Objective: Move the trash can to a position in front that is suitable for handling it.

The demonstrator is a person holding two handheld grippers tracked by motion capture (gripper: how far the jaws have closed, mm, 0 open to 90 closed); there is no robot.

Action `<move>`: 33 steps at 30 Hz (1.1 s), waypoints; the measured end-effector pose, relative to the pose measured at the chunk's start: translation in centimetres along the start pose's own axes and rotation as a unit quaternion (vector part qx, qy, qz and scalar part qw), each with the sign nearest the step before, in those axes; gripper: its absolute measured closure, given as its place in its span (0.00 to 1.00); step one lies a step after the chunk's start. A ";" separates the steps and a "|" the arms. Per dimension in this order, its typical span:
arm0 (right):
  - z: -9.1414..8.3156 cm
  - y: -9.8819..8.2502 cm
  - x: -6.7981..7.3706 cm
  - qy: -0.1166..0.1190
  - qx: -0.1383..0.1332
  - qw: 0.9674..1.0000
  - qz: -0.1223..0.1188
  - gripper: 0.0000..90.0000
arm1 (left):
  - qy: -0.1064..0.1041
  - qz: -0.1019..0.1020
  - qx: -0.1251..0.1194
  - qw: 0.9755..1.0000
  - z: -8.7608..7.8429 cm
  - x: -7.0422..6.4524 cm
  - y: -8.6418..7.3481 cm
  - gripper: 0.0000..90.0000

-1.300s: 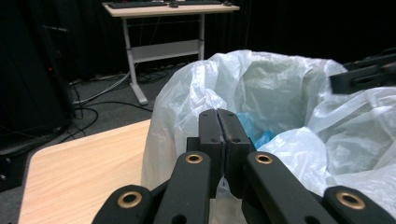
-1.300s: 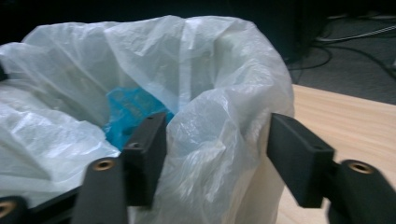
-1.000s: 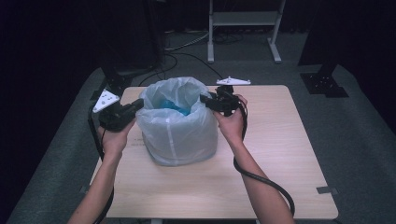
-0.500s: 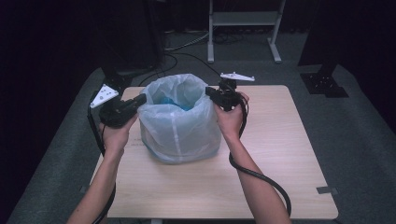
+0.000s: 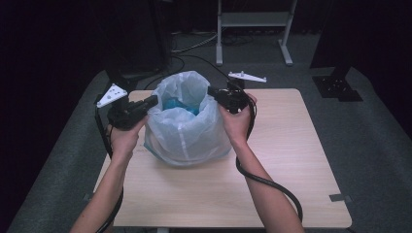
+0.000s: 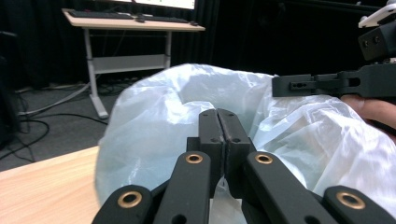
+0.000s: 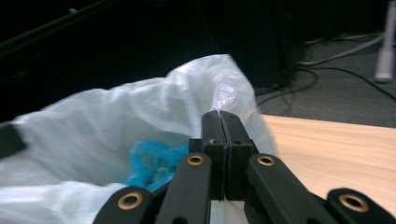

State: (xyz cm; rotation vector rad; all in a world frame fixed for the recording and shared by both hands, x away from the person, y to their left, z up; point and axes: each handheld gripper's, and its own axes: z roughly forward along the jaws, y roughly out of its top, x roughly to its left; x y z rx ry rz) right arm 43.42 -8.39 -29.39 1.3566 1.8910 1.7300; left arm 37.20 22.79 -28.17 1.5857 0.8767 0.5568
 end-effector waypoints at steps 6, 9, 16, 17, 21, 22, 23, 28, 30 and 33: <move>0.4 -0.1 2.3 0.054 0.010 0.998 -0.023 0.99 | -0.028 -0.007 0.006 1.000 0.8 -0.9 0.0 0.99; 0.7 -0.5 3.4 0.081 0.018 0.996 -0.042 0.99 | -0.041 -0.018 0.009 0.999 1.1 -1.1 0.0 0.99; 1.3 -1.6 5.3 0.124 0.040 0.989 -0.075 0.99 | -0.063 -0.033 0.016 0.997 1.8 -1.6 0.3 0.99; 1.3 -1.8 5.5 0.132 0.045 0.987 -0.081 0.99 | -0.068 -0.038 0.018 0.997 1.9 -1.8 0.3 0.99; 1.2 -2.3 5.9 0.143 0.050 0.983 -0.100 0.99 | -0.078 -0.052 0.019 0.995 2.3 -1.8 0.3 0.99; 1.1 -2.4 6.0 0.144 0.051 0.983 -0.105 0.99 | -0.079 -0.058 0.020 0.995 2.4 -1.8 0.3 0.99; 1.0 -2.6 6.0 0.145 0.053 0.982 -0.110 0.99 | -0.076 -0.064 0.024 0.995 2.4 -1.7 0.3 0.99; 0.5 -3.3 6.1 0.163 0.059 0.976 -0.133 0.99 | -0.069 -0.078 0.034 0.994 2.8 -1.9 0.5 0.99; 0.5 -3.4 6.1 0.165 0.060 0.975 -0.135 0.99 | -0.072 -0.086 0.036 0.993 3.0 -2.0 0.6 0.99; 0.5 -3.6 6.2 0.166 0.065 0.973 -0.145 0.99 | -0.079 -0.100 0.042 0.991 3.3 -1.9 0.7 0.99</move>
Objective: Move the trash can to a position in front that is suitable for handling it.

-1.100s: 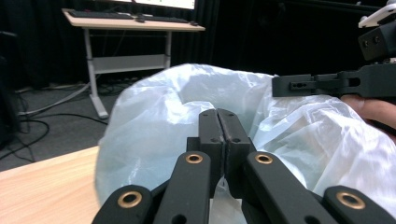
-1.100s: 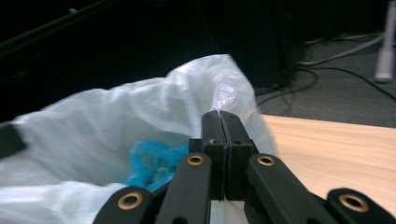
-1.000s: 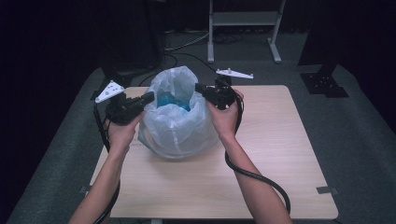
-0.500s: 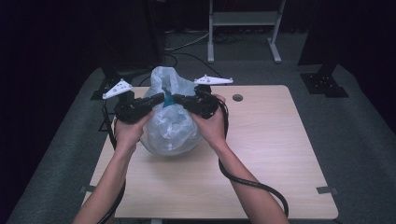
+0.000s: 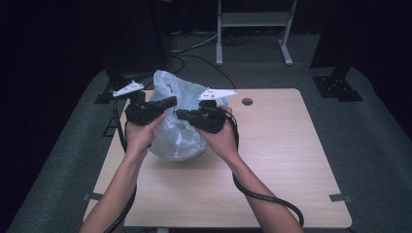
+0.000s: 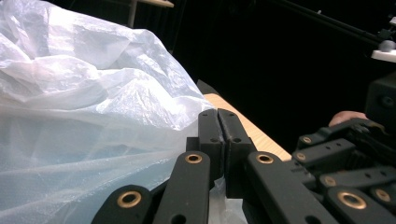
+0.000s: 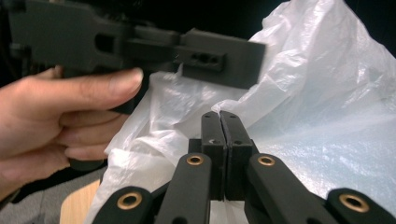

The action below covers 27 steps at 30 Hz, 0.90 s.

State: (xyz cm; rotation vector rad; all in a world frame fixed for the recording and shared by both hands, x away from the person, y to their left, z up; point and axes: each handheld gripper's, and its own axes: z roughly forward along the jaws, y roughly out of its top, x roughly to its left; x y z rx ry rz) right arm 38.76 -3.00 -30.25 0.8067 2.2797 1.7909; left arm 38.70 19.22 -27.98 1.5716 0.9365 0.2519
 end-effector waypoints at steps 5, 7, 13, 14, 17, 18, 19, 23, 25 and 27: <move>0.0 -0.1 0.2 0.001 0.004 1.000 -0.006 0.99 | -0.024 -0.022 -0.003 0.999 0.1 0.4 0.1 0.92; 0.1 -0.1 0.2 0.004 0.001 1.000 -0.007 0.99 | -0.025 -0.022 0.001 0.999 0.1 0.4 0.1 0.90; 0.3 -0.2 0.9 0.016 0.007 1.000 -0.021 0.99 | -0.032 -0.030 0.024 0.999 0.9 0.3 0.2 0.77; 0.3 -0.2 0.9 0.016 0.007 1.000 -0.021 0.99 | -0.031 -0.030 0.027 0.999 1.0 0.3 0.2 0.77; 0.3 -0.3 0.9 0.023 0.008 0.999 -0.023 0.99 | -0.010 -0.012 0.041 0.999 1.2 0.2 0.1 0.91; 0.3 -0.3 0.8 0.023 0.008 0.999 -0.022 0.99 | -0.010 -0.012 0.041 0.999 1.2 0.2 0.1 0.97; 0.2 -0.3 0.7 0.024 0.007 0.999 -0.020 0.98 | -0.007 -0.001 0.042 0.999 1.2 0.0 0.0 1.00; 0.0 -0.6 0.3 0.023 -0.006 1.000 -0.012 0.83 | -0.012 0.005 0.035 0.999 1.0 -0.1 0.1 1.00; -0.4 -0.7 -0.2 0.022 -0.020 1.000 -0.006 0.73 | -0.017 0.005 0.024 1.000 0.8 -0.1 0.2 1.00; -0.7 -0.7 -0.7 0.015 -0.034 0.999 0.000 0.58 | -0.025 0.006 0.016 1.000 0.5 -0.2 0.4 1.00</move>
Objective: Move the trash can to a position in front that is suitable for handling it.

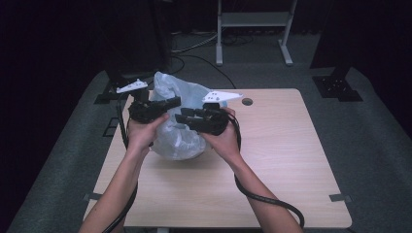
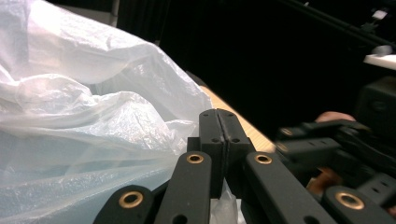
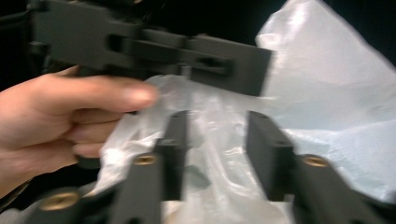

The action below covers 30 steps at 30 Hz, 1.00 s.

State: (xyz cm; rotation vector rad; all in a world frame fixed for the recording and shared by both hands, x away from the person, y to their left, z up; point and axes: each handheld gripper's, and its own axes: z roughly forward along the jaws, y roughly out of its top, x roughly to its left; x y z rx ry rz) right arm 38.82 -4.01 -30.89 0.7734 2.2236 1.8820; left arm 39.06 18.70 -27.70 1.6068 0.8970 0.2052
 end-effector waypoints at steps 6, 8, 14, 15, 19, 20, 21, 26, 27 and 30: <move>0.6 0.5 -0.8 0.037 0.012 0.998 0.040 0.33 | -0.026 0.028 0.014 0.999 0.4 -1.3 0.4 1.00; 0.9 0.5 -0.8 0.032 0.022 0.999 0.035 0.33 | -0.009 0.049 0.025 0.998 0.6 -1.9 0.4 1.00; 1.6 0.4 -0.8 0.020 0.026 0.999 0.040 0.36 | 0.030 0.084 0.037 0.995 1.2 -3.2 0.4 1.00; 1.6 0.4 -0.7 0.019 0.026 0.999 0.041 0.37 | 0.029 0.079 0.036 0.996 1.1 -3.2 0.4 1.00; 1.6 0.4 -0.4 0.012 0.024 0.999 0.032 0.42 | 0.037 0.085 0.037 0.995 1.0 -3.3 0.6 1.00; 1.6 0.4 -0.5 0.013 0.020 0.999 0.039 0.43 | 0.038 0.085 0.036 0.995 1.0 -3.3 0.6 1.00; 1.6 0.4 -0.5 0.013 0.020 0.999 0.039 0.43 | 0.039 0.086 0.036 0.995 0.9 -3.4 0.6 1.00; 1.7 0.6 -0.3 -0.003 0.013 0.999 0.035 0.52 | 0.033 0.086 0.032 0.995 0.9 -3.5 0.7 1.00; 1.7 0.6 -0.3 -0.006 0.009 0.999 0.033 0.55 | 0.029 0.083 0.028 0.996 0.9 -3.5 0.7 1.00; 1.8 0.7 -0.2 -0.015 0.002 0.999 0.031 0.66 | 0.022 0.075 0.022 0.997 0.8 -3.4 0.7 1.00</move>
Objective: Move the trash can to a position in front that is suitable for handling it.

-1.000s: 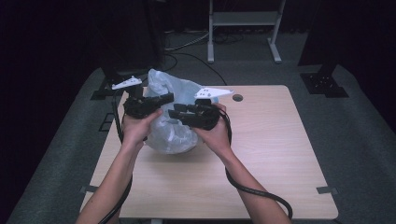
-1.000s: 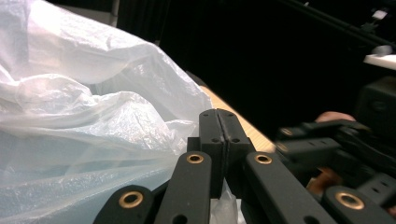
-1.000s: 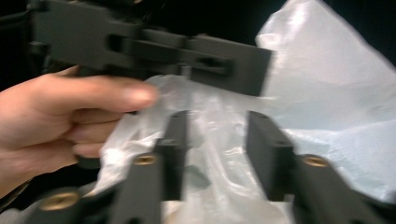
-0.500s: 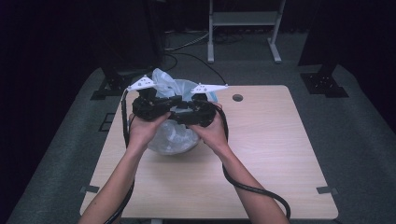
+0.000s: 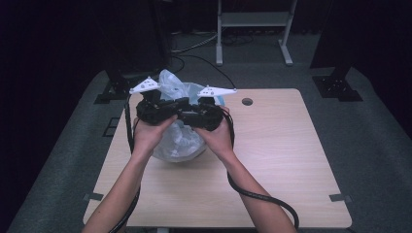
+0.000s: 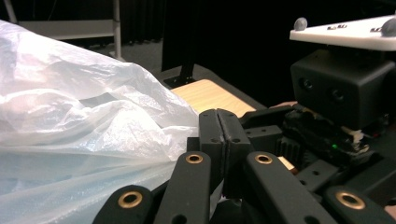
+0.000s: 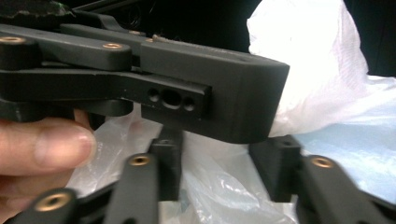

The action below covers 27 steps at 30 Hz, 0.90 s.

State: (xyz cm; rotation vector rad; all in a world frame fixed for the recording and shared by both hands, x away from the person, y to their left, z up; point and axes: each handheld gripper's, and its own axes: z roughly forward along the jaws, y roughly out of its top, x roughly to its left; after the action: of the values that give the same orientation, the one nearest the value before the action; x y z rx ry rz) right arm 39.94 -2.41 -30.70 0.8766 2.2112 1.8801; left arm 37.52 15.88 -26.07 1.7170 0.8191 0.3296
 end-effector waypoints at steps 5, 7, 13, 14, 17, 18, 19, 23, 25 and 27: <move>0.0 0.1 0.4 -0.017 -0.003 1.000 0.003 0.95 | -0.013 -0.012 -0.013 1.000 -0.3 0.4 -0.1 0.96; 0.0 0.0 0.2 -0.019 0.001 1.000 0.015 0.98 | -0.013 -0.013 -0.018 1.000 -0.6 0.6 -0.1 0.90; -0.2 0.1 -0.7 -0.018 0.002 0.999 0.044 0.99 | -0.011 -0.020 -0.034 0.999 -1.4 0.9 0.0 0.71; -0.6 0.3 -1.2 -0.013 0.003 0.998 0.061 0.99 | -0.010 -0.023 -0.040 0.999 -1.8 1.2 -0.2 0.66; -1.2 0.7 -1.8 -0.012 0.004 0.997 0.078 0.99 | -0.005 -0.029 -0.047 0.998 -2.6 1.9 -0.8 0.59; -1.4 0.8 -2.0 -0.014 0.004 0.996 0.085 0.99 | -0.005 -0.029 -0.047 0.998 -2.6 1.9 -0.8 0.55; -1.6 1.0 -2.2 -0.013 0.006 0.996 0.093 0.99 | -0.003 -0.033 -0.052 0.998 -2.9 2.1 -1.0 0.52; -2.3 1.6 -3.1 -0.014 0.002 0.993 0.117 0.99 | 0.006 -0.036 -0.067 0.997 -3.9 2.5 -1.7 0.41; -2.5 1.8 -3.3 -0.012 -0.001 0.992 0.124 0.99 | 0.012 -0.030 -0.070 0.997 -4.4 2.6 -2.1 0.37; -2.8 2.3 -3.6 -0.010 -0.007 0.991 0.134 0.99 | 0.019 -0.027 -0.073 0.997 -4.9 2.7 -2.6 0.34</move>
State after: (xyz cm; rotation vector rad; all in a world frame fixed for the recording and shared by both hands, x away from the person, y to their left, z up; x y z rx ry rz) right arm 42.48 -6.44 -28.92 1.2399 2.1568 1.9816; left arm 35.66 21.56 -27.48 1.5544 0.8463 0.3770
